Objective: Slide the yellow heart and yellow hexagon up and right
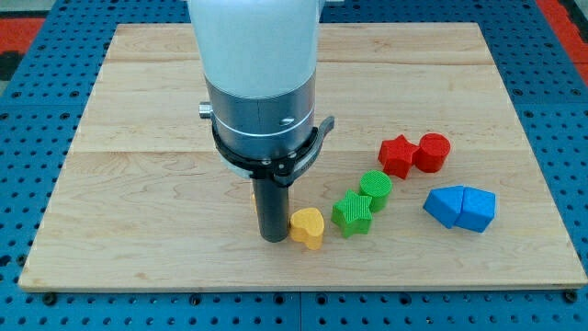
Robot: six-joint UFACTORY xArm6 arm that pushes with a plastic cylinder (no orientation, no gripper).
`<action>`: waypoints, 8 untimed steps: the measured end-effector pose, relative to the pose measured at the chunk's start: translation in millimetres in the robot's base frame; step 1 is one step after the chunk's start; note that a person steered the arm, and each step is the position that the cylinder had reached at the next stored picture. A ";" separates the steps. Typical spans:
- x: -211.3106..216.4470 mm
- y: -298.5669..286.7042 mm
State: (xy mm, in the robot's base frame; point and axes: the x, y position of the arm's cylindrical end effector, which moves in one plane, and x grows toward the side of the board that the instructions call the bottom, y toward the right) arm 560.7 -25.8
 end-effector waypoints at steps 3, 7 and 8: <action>56.8 16.6; 36.9 60.2; 29.5 58.4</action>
